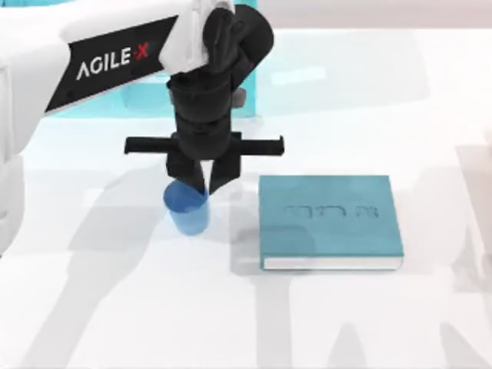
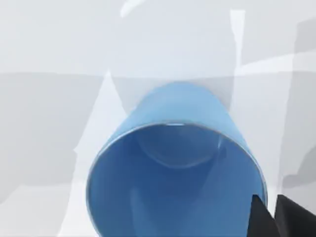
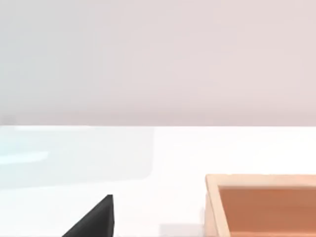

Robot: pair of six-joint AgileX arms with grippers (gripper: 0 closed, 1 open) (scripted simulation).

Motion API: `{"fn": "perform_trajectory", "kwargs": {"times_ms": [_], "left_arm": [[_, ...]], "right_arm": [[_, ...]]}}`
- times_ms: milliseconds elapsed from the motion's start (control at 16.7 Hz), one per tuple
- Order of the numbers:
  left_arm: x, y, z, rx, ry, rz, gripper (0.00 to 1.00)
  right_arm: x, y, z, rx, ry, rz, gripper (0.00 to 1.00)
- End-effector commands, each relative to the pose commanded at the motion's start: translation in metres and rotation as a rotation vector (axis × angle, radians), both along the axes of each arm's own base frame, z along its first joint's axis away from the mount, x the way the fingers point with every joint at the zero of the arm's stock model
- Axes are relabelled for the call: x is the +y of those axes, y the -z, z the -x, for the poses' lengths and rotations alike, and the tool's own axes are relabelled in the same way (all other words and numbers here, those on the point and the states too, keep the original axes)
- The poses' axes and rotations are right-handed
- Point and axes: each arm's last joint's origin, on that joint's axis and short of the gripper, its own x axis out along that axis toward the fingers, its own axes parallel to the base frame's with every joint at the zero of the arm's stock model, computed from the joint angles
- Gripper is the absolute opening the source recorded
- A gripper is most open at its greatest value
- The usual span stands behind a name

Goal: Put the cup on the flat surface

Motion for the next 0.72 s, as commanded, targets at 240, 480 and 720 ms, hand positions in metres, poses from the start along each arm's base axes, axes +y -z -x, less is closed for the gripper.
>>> {"fn": "perform_trajectory", "kwargs": {"times_ms": [240, 480, 720], "left_arm": [[0.0, 0.0, 0.0, 0.0, 0.0, 0.0, 0.6], [0.0, 0.0, 0.0, 0.0, 0.0, 0.0, 0.9], [0.0, 0.0, 0.0, 0.0, 0.0, 0.0, 1.0]], "right_arm": [[0.0, 0.0, 0.0, 0.0, 0.0, 0.0, 1.0], [0.0, 0.0, 0.0, 0.0, 0.0, 0.0, 1.0], [0.0, 0.0, 0.0, 0.0, 0.0, 0.0, 1.0]]}}
